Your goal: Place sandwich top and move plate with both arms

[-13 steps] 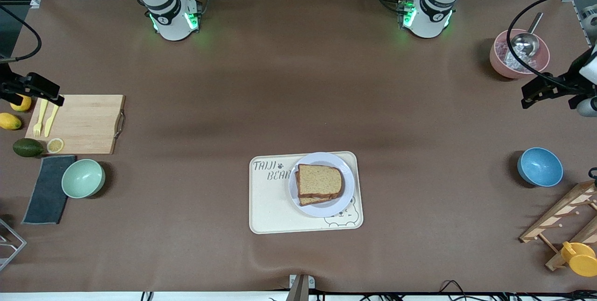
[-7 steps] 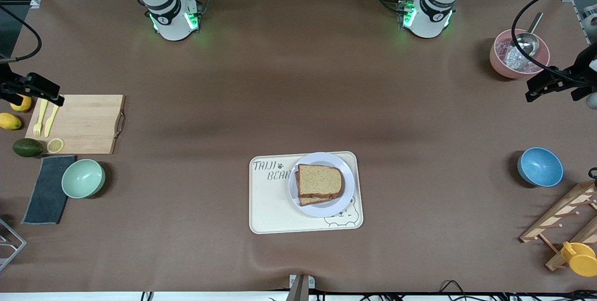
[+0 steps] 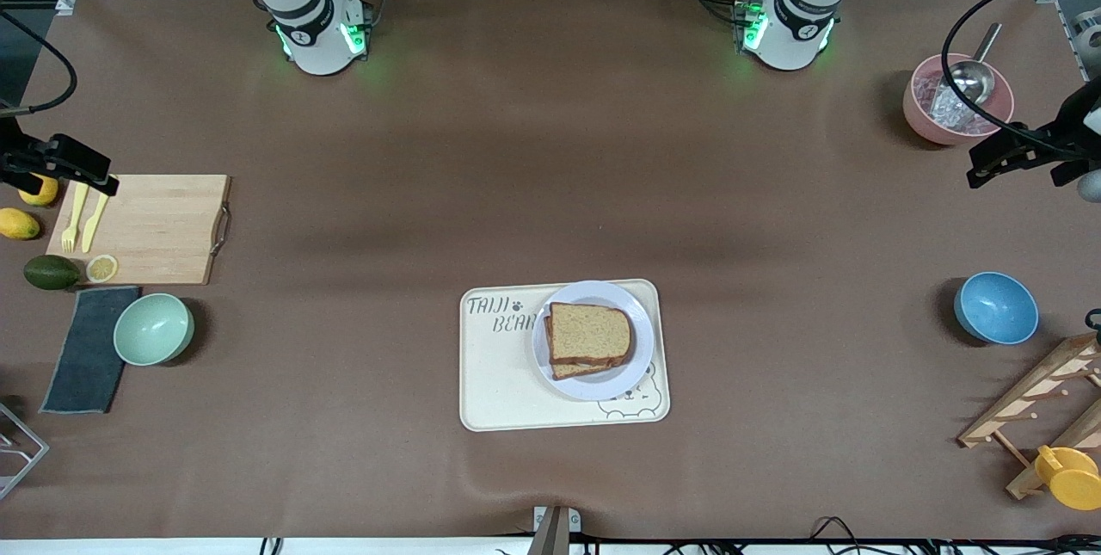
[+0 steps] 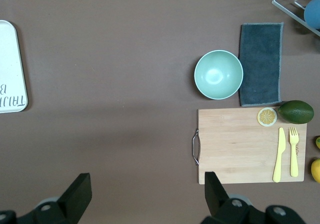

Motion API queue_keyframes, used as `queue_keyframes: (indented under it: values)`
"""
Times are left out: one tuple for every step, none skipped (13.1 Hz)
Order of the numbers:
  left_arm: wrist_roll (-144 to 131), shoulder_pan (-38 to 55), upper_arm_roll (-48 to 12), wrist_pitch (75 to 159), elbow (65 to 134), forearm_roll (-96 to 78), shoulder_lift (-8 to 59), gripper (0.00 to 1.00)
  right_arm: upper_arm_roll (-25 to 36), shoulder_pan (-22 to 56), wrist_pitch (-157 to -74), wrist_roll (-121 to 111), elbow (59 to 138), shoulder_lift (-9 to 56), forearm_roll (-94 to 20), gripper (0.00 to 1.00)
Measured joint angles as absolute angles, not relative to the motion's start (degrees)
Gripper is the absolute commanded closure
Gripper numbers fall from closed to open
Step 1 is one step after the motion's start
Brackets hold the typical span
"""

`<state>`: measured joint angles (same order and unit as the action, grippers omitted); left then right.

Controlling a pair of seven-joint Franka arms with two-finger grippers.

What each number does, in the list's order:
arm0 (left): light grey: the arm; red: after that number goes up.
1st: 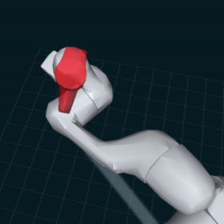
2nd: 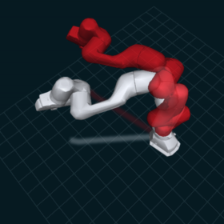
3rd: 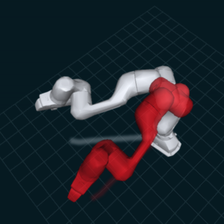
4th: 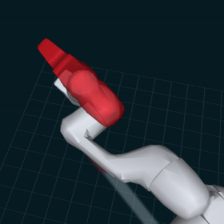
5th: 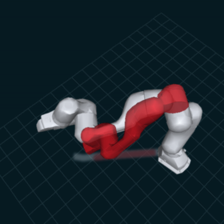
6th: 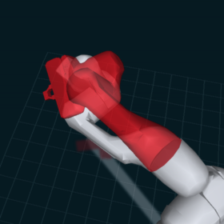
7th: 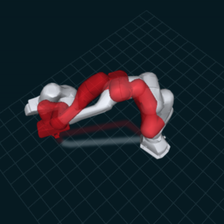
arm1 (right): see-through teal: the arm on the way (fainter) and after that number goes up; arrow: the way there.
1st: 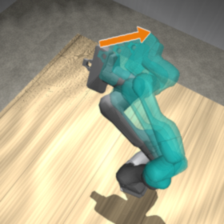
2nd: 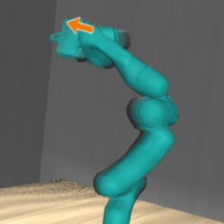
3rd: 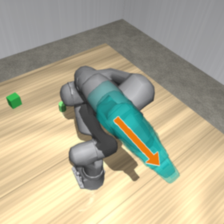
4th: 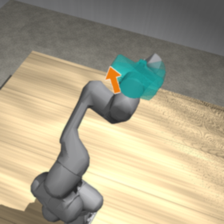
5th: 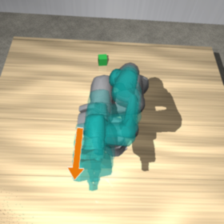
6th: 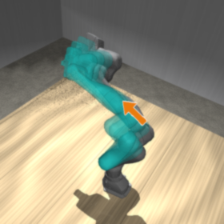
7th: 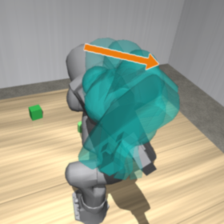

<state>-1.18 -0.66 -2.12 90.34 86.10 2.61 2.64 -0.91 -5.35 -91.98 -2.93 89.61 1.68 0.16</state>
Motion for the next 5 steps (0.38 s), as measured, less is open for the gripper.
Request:
queue_keyframes:
  values:
    - [-1.18, -0.57, -2.13, 90.34, 86.09, 2.58, 2.63, 0.0, -0.91, -5.35, -91.98, -2.93, 89.61, 1.68, 0.16, 0.0]
    - [-1.18, -0.46, -2.13, 90.34, 86.07, 2.56, 2.63, 0.0, -0.91, -5.35, -91.98, -2.93, 89.61, 1.69, 0.16, 0.0]
    - [-1.18, -0.27, -2.13, 90.29, 86.06, 2.55, 2.62, 0.0, -0.91, -5.35, -91.98, -2.93, 89.61, 1.69, 0.16, 0.0]
    - [-1.18, -0.01, -2.14, 90.15, 86.06, 2.55, 2.62, 0.0, -0.91, -5.35, -91.98, -2.93, 89.61, 1.69, 0.16, 0.0]
    - [-1.18, 0.18, -2.16, 90.07, 86.06, 2.54, 2.62, 0.0, -0.91, -5.35, -91.97, -2.93, 89.61, 1.7, 0.16, 0.0]
